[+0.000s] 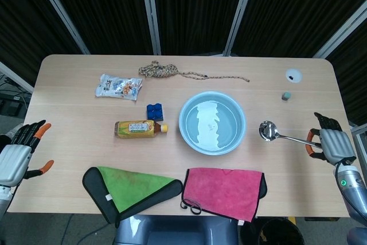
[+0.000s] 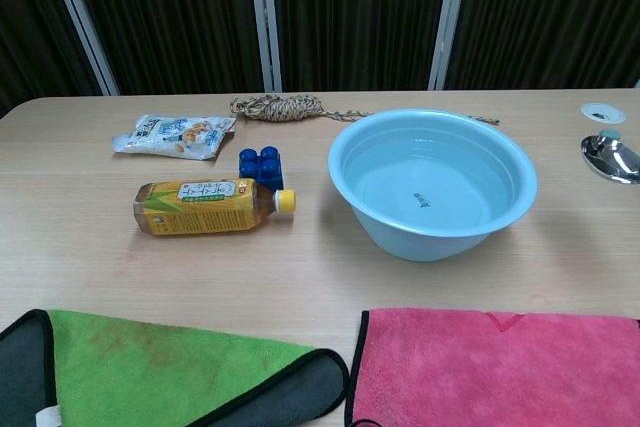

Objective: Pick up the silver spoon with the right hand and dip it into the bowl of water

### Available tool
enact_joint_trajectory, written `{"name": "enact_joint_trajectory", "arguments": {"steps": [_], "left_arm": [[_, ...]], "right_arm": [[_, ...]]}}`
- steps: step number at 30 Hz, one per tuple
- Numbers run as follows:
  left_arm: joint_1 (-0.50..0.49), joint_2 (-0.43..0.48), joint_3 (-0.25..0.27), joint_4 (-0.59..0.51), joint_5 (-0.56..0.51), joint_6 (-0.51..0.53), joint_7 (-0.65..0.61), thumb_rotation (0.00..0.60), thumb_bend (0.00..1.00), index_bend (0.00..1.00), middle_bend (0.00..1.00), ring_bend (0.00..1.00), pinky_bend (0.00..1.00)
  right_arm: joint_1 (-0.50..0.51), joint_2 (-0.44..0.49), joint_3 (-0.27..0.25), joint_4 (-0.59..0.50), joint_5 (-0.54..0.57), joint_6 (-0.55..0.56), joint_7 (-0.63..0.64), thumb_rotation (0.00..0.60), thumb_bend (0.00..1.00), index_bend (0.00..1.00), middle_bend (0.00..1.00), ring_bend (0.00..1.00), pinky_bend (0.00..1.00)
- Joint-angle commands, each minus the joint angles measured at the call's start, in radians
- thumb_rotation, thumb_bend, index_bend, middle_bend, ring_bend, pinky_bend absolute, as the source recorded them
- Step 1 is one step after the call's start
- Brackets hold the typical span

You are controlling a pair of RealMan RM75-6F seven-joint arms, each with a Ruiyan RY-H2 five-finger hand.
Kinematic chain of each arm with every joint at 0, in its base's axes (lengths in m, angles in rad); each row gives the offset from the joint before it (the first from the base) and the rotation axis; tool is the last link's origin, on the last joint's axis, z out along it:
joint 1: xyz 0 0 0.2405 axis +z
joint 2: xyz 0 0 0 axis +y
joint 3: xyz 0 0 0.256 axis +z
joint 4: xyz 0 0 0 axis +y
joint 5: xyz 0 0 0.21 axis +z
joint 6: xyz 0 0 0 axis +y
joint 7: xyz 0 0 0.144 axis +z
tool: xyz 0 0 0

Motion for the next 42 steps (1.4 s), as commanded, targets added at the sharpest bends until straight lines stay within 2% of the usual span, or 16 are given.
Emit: {"name": "enact_joint_trajectory", "arguments": {"steps": [1, 10, 18, 25, 35, 42], "left_arm": [[-0.002, 0.003, 0.003, 0.000, 0.009, 0.001, -0.011, 0.600, 0.27, 0.01, 0.00, 0.00, 0.00], [0.002, 0.024, 0.013, 0.004, 0.038, 0.019, -0.076, 0.600, 0.27, 0.01, 0.00, 0.00, 0.00], [0.008, 0.046, 0.017, 0.021, 0.053, 0.040, -0.150, 0.600, 0.27, 0.02, 0.00, 0.00, 0.00], [0.011, 0.058, 0.017, 0.039, 0.050, 0.047, -0.196, 0.600, 0.27, 0.02, 0.00, 0.00, 0.00], [0.020, 0.067, 0.002, 0.058, 0.019, 0.058, -0.246, 0.600, 0.27, 0.02, 0.00, 0.00, 0.00], [0.010, 0.064, -0.004, 0.068, -0.001, 0.031, -0.248, 0.600, 0.27, 0.02, 0.00, 0.00, 0.00]], "right_arm": [[0.009, 0.041, -0.001, -0.085, 0.007, 0.022, -0.073, 0.600, 0.57, 0.70, 0.00, 0.00, 0.00], [0.053, 0.094, -0.004, -0.309, 0.084, 0.046, -0.271, 0.600, 0.57, 0.70, 0.00, 0.00, 0.00], [0.136, 0.038, -0.015, -0.431, 0.189, 0.057, -0.468, 0.600, 0.57, 0.70, 0.00, 0.00, 0.00], [0.228, -0.037, -0.017, -0.447, 0.309, 0.054, -0.592, 0.600, 0.57, 0.70, 0.00, 0.00, 0.00], [0.347, -0.101, -0.008, -0.442, 0.452, 0.055, -0.686, 0.600, 0.57, 0.70, 0.00, 0.00, 0.00], [0.434, -0.153, -0.015, -0.385, 0.555, 0.031, -0.735, 0.600, 0.57, 0.70, 0.00, 0.00, 0.00]]}}
